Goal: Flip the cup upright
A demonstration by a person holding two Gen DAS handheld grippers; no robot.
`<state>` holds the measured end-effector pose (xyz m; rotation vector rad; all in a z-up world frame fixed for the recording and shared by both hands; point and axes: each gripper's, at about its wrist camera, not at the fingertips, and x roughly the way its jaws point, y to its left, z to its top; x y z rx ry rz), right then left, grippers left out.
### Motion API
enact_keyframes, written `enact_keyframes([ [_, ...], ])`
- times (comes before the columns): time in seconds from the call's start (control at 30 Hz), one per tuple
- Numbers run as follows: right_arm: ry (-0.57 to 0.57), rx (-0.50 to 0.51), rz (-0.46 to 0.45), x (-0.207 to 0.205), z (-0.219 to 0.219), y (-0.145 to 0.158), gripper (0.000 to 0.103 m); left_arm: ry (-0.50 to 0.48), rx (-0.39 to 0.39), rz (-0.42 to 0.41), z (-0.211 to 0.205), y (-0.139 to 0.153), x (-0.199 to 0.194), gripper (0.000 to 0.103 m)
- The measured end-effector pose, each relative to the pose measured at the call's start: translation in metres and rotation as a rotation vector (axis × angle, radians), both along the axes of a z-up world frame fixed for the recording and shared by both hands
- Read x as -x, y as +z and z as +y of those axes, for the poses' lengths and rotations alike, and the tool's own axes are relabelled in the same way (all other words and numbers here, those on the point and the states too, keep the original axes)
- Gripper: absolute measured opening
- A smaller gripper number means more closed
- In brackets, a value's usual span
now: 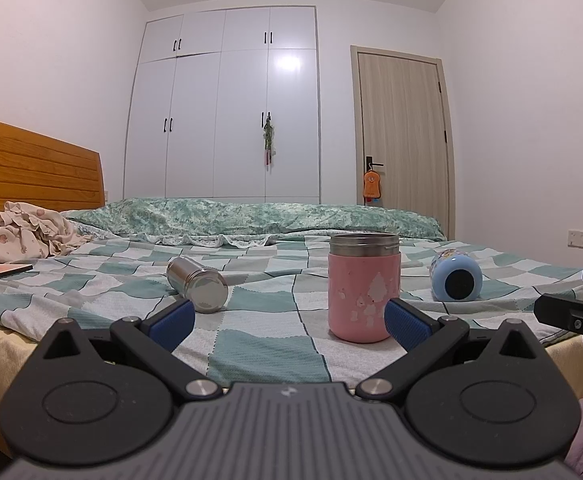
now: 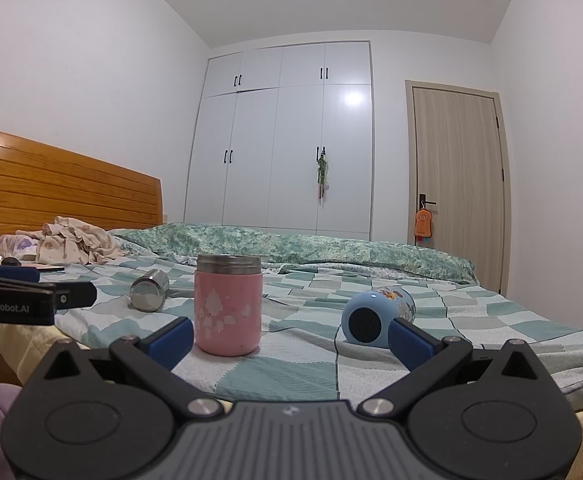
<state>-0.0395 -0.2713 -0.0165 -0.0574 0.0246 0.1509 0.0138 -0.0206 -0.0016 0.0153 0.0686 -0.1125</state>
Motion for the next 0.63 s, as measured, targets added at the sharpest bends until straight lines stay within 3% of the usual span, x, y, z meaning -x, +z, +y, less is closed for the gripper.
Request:
enact_keyframes([
  [0.63,0.000,0.001,0.000,0.0004,0.0005,-0.0002,0.103,0.002,-0.009,-0.009,-0.0025,-0.0006,0.0009,0.103],
])
